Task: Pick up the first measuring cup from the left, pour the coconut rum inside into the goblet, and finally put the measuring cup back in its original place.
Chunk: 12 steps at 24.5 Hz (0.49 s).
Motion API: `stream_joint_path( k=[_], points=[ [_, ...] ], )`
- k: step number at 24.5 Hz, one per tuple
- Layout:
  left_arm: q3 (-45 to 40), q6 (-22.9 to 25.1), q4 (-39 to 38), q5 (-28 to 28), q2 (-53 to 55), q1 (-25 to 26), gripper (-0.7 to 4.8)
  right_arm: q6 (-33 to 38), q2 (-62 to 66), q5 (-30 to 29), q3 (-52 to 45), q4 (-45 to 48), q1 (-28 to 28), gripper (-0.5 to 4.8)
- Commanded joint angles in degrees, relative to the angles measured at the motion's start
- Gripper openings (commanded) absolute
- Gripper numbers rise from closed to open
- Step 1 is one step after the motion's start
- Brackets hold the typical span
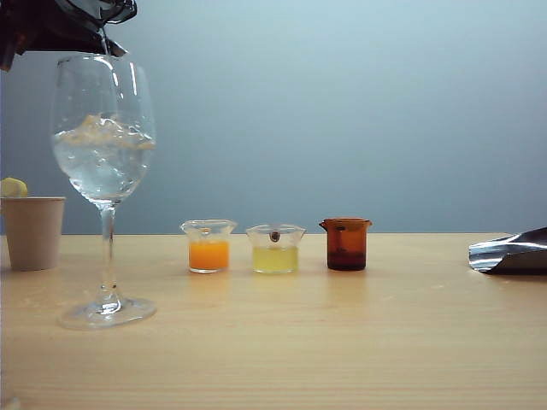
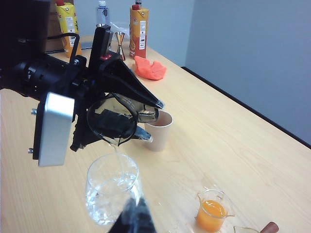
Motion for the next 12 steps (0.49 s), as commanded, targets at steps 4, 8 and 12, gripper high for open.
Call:
stream_joint_path(
  k=[4, 8, 12],
  points=[
    [0.3, 3.5, 0.2, -2.6, -0.9, -0.1, 1.15, 0.1, -0.1, -0.2, 0.1, 0.5, 0.0, -0.06],
    [0.3, 3.5, -1.0, -3.0, -1.4, -0.2, 1.15, 0.1, 0.0, -0.2, 0.1, 0.5, 0.0, -0.06],
    [0.3, 5.6, -0.9, -3.2, -1.6, -0.5, 1.15, 0.1, 0.0, -0.2, 0.0, 0.5, 0.0, -0.06]
  ],
)
